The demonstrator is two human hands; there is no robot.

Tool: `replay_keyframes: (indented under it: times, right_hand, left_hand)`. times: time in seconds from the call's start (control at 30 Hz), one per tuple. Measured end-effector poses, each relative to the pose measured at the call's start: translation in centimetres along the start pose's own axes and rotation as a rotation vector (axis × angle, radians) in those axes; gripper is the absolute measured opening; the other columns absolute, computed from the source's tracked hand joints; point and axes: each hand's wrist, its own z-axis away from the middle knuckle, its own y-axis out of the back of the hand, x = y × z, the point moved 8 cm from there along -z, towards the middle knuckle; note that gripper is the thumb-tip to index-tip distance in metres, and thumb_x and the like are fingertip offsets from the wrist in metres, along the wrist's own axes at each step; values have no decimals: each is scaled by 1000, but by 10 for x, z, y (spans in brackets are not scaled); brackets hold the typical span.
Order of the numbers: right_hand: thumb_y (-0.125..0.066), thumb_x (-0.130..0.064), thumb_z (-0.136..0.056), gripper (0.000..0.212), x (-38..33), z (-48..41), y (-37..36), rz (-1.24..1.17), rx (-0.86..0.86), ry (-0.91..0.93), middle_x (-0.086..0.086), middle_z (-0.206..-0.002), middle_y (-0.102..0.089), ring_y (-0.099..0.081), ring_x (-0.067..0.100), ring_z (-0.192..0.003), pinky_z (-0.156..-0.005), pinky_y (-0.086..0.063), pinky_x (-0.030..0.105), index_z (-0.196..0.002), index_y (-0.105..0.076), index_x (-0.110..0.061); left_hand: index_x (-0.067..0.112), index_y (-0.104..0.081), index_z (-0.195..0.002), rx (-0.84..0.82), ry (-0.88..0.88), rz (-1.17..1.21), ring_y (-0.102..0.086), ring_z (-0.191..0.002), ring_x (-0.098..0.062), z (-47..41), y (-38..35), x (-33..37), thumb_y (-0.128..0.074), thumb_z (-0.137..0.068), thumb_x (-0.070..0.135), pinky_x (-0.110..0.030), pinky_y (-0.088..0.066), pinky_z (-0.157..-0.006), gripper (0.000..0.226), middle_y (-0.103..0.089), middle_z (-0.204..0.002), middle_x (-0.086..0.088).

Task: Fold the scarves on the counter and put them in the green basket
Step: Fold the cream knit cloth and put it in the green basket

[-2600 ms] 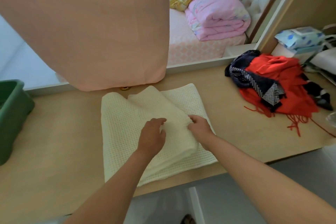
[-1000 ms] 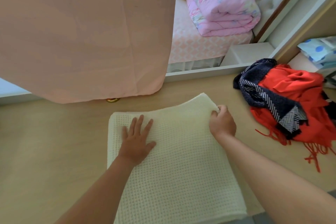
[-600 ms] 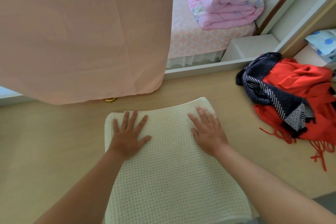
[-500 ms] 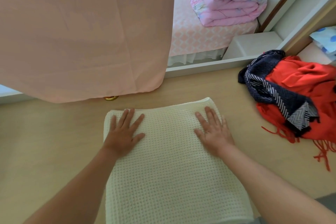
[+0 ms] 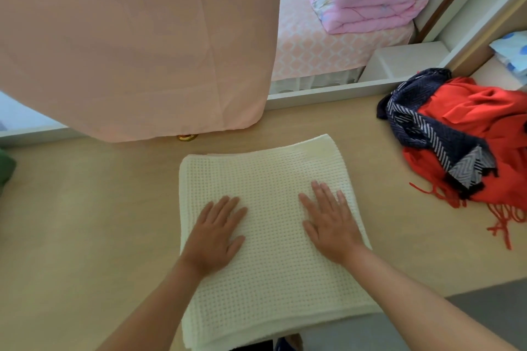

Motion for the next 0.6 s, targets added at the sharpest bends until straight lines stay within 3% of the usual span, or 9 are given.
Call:
replay_keyframes:
  times: [0.07, 0.13, 0.27, 0.37, 0.47, 0.5, 0.6]
  right_hand:
    - [-16, -58, -97, 67, 29, 22, -6, 0, -34, -46, 3, -166, 9, 11, 19, -153, -122, 7, 43, -158, -2, -35]
    - [0, -66, -91, 70, 44, 35, -8, 21, -77, -68, -5, -162, 27, 28, 12, -147, -120, 14, 41, -155, 14, -40]
    - [16, -65, -84, 73, 38, 35, -9, 101, -151, -75, -1, -154, 43, 40, 14, -141, -119, 17, 45, -148, 33, -34]
    - [9, -47, -91, 69, 24, 34, -10, 125, -147, -121, 10, -156, 38, 37, 24, -143, -115, 24, 43, -153, 25, -21]
    - [-13, -28, -98, 63, -16, 49, 0, 45, 11, -6, 15, -163, 13, 15, 28, -151, -116, 17, 41, -159, -10, -13]
    - [-14, -34, -99, 63, -30, 58, -1, 5, 23, 79, 12, -164, 11, 14, 26, -151, -118, 14, 41, -159, -12, -17]
    - [-20, -56, -99, 68, -50, 95, -22, -25, -100, 248, 0, -161, 29, 29, 16, -147, -120, 13, 42, -157, 5, -33]
  left_hand:
    - [21, -29, -154, -12, -43, -60, -14, -151, -26, 27, -7, -12, -32, -99, 56, -50, -15, -120, 65, -18, -163, -6]
    - [22, -25, -155, -10, -27, -84, -11, -151, -27, 43, -7, -22, -31, -98, 58, -49, -14, -121, 67, -13, -164, -7]
    - [17, -25, -155, -39, 53, -115, -14, -150, -29, 49, -7, -18, -29, -99, 53, -50, -14, -119, 66, -15, -163, -10]
    - [12, -30, -152, -29, 80, -127, -22, -148, -30, 55, -1, 4, -30, -100, 39, -49, -14, -118, 59, -22, -161, -10]
    - [17, -35, -150, -36, 25, -36, -31, -144, -26, 78, -1, 35, -35, -100, 42, -43, -20, -117, 56, -32, -157, -5]
    - [21, -34, -151, -64, -8, -23, -31, -144, -25, 88, -6, 44, -35, -100, 49, -43, -23, -116, 58, -33, -157, -3]
    - [32, -24, -155, -139, -55, -56, -19, -149, -23, 123, -19, 58, -33, -95, 69, -46, -19, -116, 71, -24, -161, -2]
